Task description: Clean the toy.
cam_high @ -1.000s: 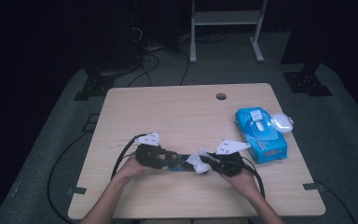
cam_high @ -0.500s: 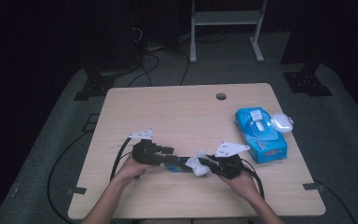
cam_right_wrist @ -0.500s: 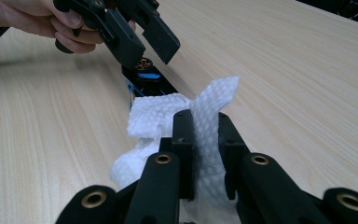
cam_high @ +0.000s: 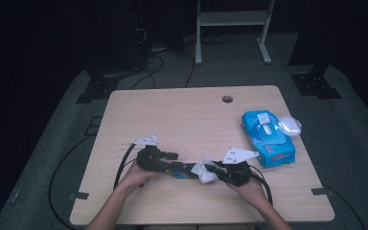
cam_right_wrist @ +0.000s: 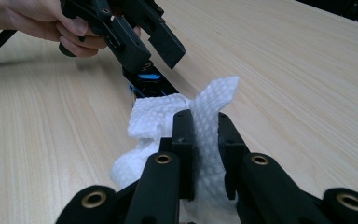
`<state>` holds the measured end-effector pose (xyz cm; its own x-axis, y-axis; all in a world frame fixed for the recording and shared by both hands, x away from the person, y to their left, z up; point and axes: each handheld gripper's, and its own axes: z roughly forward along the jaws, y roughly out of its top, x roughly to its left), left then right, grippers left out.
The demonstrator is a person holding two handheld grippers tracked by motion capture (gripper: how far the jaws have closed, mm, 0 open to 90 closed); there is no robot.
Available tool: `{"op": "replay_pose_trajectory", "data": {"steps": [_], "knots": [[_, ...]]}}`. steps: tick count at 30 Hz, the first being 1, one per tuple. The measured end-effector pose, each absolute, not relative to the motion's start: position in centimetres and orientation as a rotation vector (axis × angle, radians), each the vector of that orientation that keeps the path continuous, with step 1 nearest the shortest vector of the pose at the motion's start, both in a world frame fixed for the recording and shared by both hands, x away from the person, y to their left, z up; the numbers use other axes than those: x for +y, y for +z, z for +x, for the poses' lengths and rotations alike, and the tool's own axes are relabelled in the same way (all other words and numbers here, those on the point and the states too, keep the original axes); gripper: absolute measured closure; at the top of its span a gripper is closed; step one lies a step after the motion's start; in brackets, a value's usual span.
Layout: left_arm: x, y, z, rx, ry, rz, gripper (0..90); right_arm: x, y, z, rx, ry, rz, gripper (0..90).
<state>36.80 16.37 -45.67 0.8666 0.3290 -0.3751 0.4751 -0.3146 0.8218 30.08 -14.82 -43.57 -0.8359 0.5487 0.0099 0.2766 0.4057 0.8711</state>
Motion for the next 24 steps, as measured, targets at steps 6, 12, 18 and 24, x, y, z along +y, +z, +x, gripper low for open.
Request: {"op": "replay_pose_trajectory", "data": {"steps": [6,12,18,24], "knots": [[16.2,-45.4,36.0,0.564,-0.131,1.949,43.7,-14.8,-43.6,29.4,2.388,1.392,0.702,81.1],[16.3,-45.7,35.3,0.557,-0.121,1.936,43.6,-14.8,-43.7,28.6,2.374,1.393,0.677,81.1],[16.3,-45.5,34.8,0.547,-0.115,1.962,41.9,-14.8,-43.6,28.0,2.379,1.389,0.644,81.1],[16.2,-45.3,34.1,0.535,-0.119,1.998,38.2,-14.8,-43.5,27.1,2.394,1.391,0.630,80.9]]}}
